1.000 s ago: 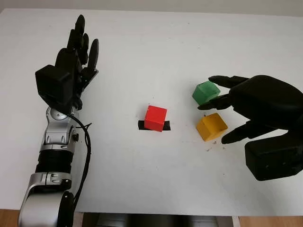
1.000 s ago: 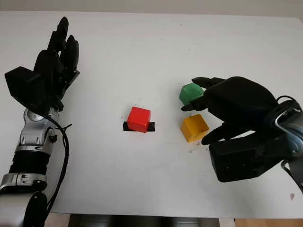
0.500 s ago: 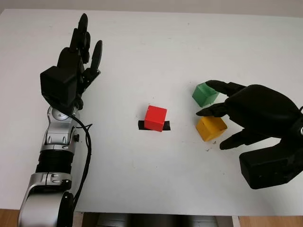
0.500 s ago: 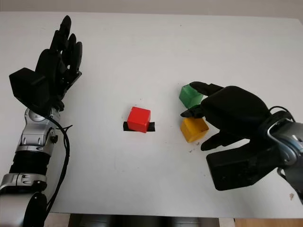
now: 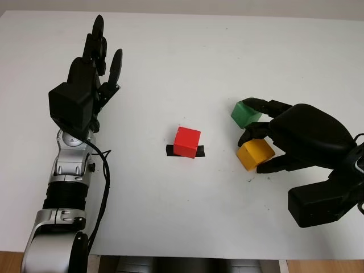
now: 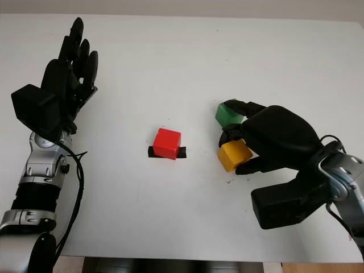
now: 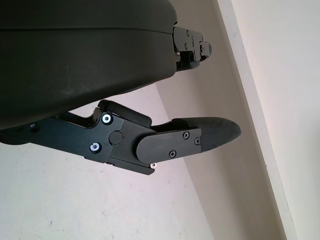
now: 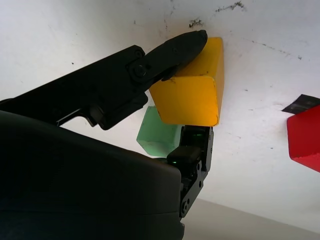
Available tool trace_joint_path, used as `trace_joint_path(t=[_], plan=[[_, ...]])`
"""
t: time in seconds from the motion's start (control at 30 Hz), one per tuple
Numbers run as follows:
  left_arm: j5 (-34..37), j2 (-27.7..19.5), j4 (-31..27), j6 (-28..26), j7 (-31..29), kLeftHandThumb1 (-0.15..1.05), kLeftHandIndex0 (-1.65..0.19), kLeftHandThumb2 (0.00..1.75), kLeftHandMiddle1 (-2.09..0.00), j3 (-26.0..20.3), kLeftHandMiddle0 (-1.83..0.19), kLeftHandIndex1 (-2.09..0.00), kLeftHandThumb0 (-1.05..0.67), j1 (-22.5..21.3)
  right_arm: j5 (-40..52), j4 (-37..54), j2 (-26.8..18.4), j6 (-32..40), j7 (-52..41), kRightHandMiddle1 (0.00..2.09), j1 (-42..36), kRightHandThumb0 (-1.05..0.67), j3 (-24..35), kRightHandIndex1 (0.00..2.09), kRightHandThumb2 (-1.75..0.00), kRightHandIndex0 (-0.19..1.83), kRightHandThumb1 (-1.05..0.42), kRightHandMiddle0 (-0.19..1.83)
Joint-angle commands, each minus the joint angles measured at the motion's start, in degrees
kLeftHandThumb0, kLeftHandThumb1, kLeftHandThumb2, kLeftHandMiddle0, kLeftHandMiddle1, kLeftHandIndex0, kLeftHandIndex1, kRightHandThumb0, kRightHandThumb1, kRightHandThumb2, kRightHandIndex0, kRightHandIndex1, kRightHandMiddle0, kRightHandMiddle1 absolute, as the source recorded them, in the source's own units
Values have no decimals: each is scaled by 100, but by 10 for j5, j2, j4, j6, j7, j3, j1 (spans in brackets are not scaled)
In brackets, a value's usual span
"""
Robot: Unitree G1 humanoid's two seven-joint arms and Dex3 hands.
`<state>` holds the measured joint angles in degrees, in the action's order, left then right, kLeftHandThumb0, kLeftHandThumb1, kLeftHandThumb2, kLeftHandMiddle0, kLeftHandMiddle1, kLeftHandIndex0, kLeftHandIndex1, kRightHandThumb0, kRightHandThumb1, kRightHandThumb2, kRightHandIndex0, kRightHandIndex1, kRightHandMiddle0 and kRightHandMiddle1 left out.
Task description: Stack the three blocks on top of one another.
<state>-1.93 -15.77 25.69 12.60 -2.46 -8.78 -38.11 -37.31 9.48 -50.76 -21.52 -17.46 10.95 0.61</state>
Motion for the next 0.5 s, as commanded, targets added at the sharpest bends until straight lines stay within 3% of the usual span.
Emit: trace_joint_path(t=[0.0,0.2,0.47], plan=[[1,-3,2,4,3,105,2,53,-5,1,2,-7,-64,8,5,-4,0,-8,7,132,5,-44,5,9,-5,32,-87,57],[-4,-4,8,5,8,105,2,52,-5,3,2,-7,-66,6,9,-15,0,-17,26,128,23,-44,15,9,-5,36,-86,59],[-3,-5,8,7,6,105,3,54,-5,5,4,-6,-64,6,11,-26,0,-10,36,107,86,-45,18,8,-6,41,-81,72]])
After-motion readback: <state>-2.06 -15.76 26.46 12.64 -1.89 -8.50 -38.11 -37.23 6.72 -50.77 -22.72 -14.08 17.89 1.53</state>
